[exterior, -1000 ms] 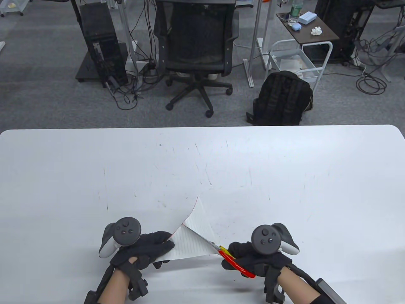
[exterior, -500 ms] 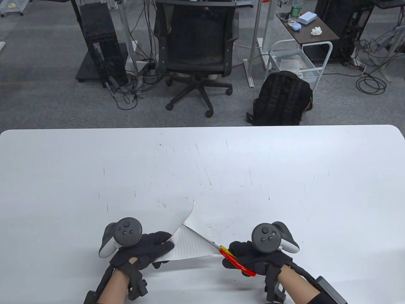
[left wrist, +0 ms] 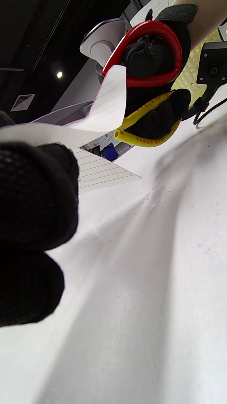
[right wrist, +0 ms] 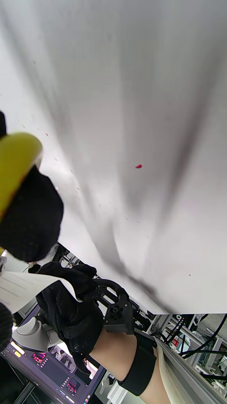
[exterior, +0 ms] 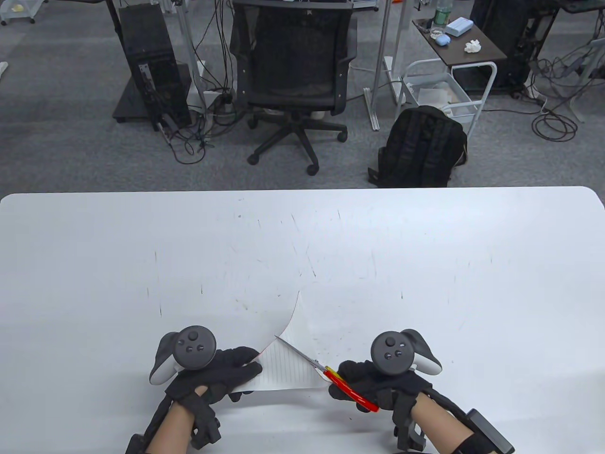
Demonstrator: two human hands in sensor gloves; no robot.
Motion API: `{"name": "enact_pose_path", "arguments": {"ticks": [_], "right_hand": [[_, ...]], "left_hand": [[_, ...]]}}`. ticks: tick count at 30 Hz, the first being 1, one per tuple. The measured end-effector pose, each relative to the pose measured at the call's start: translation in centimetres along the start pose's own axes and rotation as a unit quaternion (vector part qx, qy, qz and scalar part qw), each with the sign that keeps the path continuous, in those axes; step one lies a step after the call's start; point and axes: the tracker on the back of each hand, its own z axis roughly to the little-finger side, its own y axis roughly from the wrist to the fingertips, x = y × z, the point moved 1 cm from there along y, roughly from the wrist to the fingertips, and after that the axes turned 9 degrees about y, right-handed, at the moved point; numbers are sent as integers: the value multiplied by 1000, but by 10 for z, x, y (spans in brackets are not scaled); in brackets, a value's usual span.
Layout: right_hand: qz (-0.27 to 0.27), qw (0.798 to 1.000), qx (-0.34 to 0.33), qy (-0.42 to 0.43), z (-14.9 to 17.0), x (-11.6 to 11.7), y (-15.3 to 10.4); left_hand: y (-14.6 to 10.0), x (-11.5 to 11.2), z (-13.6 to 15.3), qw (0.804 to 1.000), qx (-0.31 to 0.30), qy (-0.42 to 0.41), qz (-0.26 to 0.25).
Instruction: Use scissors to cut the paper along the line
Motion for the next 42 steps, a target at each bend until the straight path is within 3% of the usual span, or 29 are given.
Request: {"name": "enact_pose_path", "arguments": {"ticks": [20, 42], "right_hand": [[22, 1000, 6, -11, -1, 4, 4], [13, 999, 43, -10, -2, 6, 31]], "left_hand": [[3, -2, 4, 1000, 15, -13, 11], [5, -2, 17, 998, 57, -2, 4]]}}
